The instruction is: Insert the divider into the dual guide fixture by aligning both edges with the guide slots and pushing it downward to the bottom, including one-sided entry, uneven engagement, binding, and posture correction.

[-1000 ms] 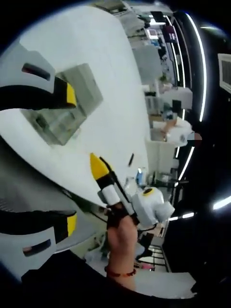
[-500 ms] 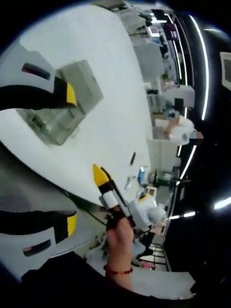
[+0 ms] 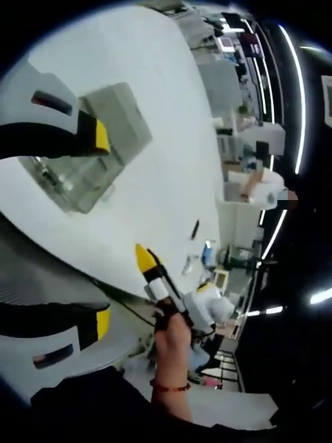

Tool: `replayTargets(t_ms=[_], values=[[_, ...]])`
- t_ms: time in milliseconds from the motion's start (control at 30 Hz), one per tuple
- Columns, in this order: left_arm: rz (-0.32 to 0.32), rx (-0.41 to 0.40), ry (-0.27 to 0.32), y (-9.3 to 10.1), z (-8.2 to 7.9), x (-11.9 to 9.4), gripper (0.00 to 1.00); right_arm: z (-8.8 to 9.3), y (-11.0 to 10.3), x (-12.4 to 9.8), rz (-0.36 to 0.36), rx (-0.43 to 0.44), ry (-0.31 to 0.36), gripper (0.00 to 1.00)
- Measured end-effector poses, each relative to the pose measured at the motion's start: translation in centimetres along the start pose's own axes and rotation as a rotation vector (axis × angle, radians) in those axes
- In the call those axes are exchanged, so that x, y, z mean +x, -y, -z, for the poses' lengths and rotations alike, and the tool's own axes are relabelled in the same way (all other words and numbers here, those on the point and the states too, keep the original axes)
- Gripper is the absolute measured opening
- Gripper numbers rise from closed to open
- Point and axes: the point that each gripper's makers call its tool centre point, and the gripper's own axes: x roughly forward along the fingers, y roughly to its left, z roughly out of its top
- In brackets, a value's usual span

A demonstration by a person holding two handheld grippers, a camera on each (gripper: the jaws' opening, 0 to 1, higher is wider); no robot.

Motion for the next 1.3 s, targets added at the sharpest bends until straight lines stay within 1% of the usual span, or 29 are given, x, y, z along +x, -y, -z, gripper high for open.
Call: replayTargets(t_ms=[100, 167, 200, 333, 433, 533, 600, 733, 833, 867, 933, 1067, 1133, 1167, 1267, 1300], values=[[-0.005, -0.007, -0.008, 0.0, 0.1, -0.1, 0.85, 0.3, 0.8, 0.1, 0.015, 0.013, -0.012, 0.39], [-0.011, -0.006, 0.002, 0.0, -0.1, -0.2, 0.85, 0.5, 1.4, 0.2, 0.027, 0.011, -0.019, 0.39], [-0.014, -0.009, 0.001, 0.0, 0.0, -0.2, 0.85, 0.7, 2.2, 0.1, 0.053, 0.013, -0.031, 0.39], [-0.021, -0.019, -0.010, 0.0, 0.3, -0.3, 0.85, 0.8, 3.8, 0.3, 0.087, 0.047, -0.036, 0.40], [-0.022, -0.017, -0.017, -0.1, 0.5, -0.3, 0.85, 1.3, 5.1, 0.5, 0.146, 0.007, -0.076, 0.41], [-0.030, -0.023, -0.021, -0.5, 0.5, -0.3, 0.85, 1.2, 5.6, 0.8, 0.149, 0.003, -0.073, 0.41], [-0.029, -0.025, -0.025, -0.5, 0.4, -0.3, 0.85, 1.1, 6.3, 0.9, 0.161, 0.023, -0.077, 0.41], [-0.033, -0.025, -0.019, -0.6, 0.1, -0.2, 0.85, 1.1, 7.6, 1.2, 0.187, 0.012, -0.089, 0.41], [-0.036, -0.026, -0.023, -0.5, 0.1, 0.0, 0.85, 1.1, 8.1, 1.3, 0.201, 0.000, -0.102, 0.42], [-0.036, -0.028, -0.024, -0.5, 0.1, 0.0, 0.85, 1.3, 8.4, 1.3, 0.213, -0.012, -0.116, 0.42], [-0.037, -0.028, -0.026, -0.5, 0.2, 0.1, 0.85, 1.9, 8.8, 1.4, 0.225, -0.010, -0.149, 0.42], [-0.038, -0.035, -0.029, -0.4, 0.3, 0.1, 0.84, 1.9, 9.1, 1.5, 0.236, -0.001, -0.153, 0.41], [-0.030, -0.049, -0.036, -0.4, 0.6, 0.1, 0.84, 2.1, 9.4, 1.6, 0.253, -0.015, -0.174, 0.41], [-0.031, -0.059, -0.034, -0.4, 0.6, 0.1, 0.84, 2.5, 9.6, 1.7, 0.259, -0.017, -0.199, 0.41], [-0.041, -0.056, -0.034, -0.6, 0.6, 0.0, 0.84, 2.4, 9.7, 1.9, 0.264, -0.012, -0.203, 0.41], [-0.043, -0.061, -0.030, -0.7, 0.5, 0.0, 0.84, 2.3, 9.7, 2.0, 0.269, -0.025, -0.206, 0.41]])
